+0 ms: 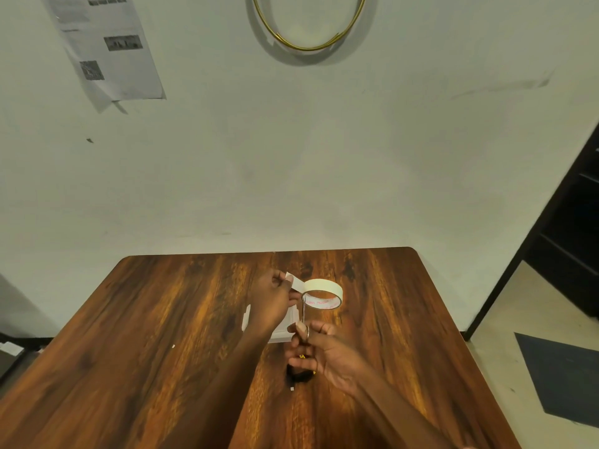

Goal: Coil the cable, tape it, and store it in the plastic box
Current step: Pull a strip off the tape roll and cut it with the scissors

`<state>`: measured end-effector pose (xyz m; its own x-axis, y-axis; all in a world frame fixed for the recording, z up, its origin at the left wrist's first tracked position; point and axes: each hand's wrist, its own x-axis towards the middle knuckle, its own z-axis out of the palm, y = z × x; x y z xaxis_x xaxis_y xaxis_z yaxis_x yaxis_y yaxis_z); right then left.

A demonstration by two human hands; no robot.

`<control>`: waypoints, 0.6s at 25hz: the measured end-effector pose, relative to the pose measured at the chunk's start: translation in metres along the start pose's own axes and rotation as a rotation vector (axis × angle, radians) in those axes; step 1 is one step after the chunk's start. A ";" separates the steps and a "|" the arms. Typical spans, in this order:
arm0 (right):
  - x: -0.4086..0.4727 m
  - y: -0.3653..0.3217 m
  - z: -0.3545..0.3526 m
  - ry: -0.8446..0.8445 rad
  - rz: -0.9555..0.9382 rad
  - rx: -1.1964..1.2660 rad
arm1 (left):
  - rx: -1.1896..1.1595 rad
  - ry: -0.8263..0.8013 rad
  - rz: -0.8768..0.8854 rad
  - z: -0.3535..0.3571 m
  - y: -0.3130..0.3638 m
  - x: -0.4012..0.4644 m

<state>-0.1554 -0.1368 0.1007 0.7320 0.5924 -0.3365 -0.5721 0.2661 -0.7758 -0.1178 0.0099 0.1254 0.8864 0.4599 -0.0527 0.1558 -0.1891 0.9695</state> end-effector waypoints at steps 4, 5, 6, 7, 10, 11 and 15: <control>0.011 -0.007 0.002 -0.078 -0.052 0.026 | -0.002 -0.001 0.053 0.001 0.009 -0.002; 0.013 -0.009 0.002 -0.077 -0.060 0.019 | 0.002 0.000 0.068 0.001 0.011 -0.003; 0.014 -0.011 0.003 -0.075 -0.068 0.009 | 0.008 0.001 0.079 0.001 0.013 -0.004; 0.015 -0.013 0.002 -0.074 -0.080 -0.002 | 0.016 0.002 0.085 0.001 0.014 -0.005; 0.013 -0.020 0.002 -0.085 -0.095 -0.021 | 0.025 0.005 0.093 0.000 0.018 -0.009; 0.014 -0.021 0.002 -0.088 -0.098 -0.023 | 0.029 0.006 0.093 -0.001 0.020 -0.010; 0.018 -0.023 -0.002 -0.091 -0.106 -0.043 | 0.047 0.014 0.098 -0.003 0.023 -0.012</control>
<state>-0.1289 -0.1337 0.1116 0.7497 0.6297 -0.2034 -0.4754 0.2988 -0.8275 -0.1259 0.0027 0.1489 0.8922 0.4492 0.0458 0.0891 -0.2747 0.9574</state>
